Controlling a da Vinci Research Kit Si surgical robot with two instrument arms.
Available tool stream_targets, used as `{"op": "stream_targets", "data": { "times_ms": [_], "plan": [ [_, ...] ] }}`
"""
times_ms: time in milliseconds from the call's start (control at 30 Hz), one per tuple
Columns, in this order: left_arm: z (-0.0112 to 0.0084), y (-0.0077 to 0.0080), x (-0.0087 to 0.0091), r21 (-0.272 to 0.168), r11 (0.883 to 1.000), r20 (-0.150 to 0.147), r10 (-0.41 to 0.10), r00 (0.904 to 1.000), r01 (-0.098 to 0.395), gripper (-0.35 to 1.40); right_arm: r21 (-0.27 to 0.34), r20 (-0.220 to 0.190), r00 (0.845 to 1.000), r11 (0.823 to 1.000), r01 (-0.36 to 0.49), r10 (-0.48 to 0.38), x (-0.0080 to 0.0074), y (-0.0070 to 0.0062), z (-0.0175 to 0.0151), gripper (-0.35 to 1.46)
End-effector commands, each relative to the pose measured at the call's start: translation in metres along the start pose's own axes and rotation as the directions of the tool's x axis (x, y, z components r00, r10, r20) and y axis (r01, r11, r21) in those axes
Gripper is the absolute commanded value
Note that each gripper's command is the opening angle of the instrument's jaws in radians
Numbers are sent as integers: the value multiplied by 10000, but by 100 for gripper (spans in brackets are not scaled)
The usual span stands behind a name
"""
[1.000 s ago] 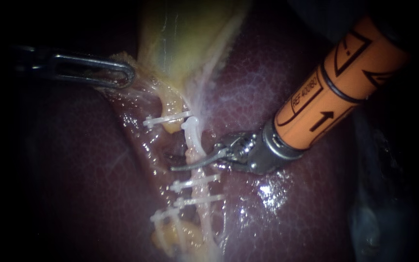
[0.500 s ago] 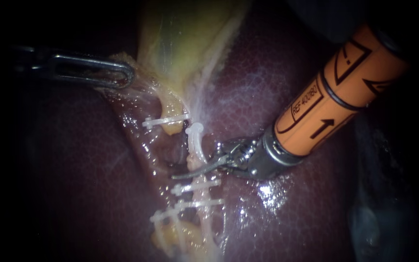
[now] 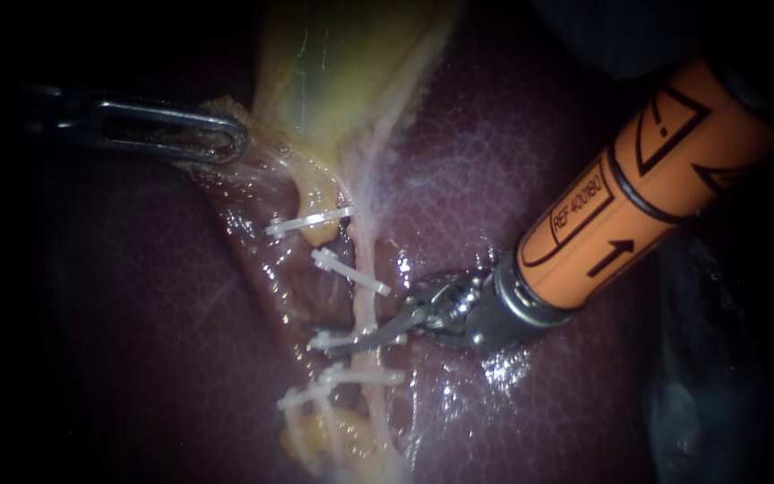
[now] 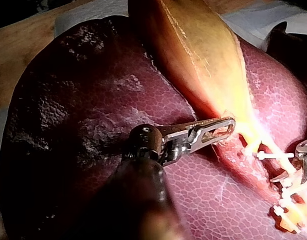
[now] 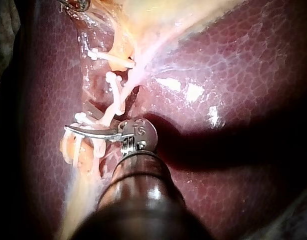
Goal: Go to the cutting position right tube
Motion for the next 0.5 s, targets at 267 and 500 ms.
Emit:
{"op": "stream_targets", "data": {
  "times_ms": [267,500],
  "plan": [
    [0,0,-1,4,10000,-3,-8,10000,8,-35,572,-956,9937,9963,649,-592,16,5,12,132],
    [-1,-1,-2,2,10000,-2,-12,10000,12,-35,826,-1534,9829,9899,1151,-1015,22,3,23,134]
  ]
}}
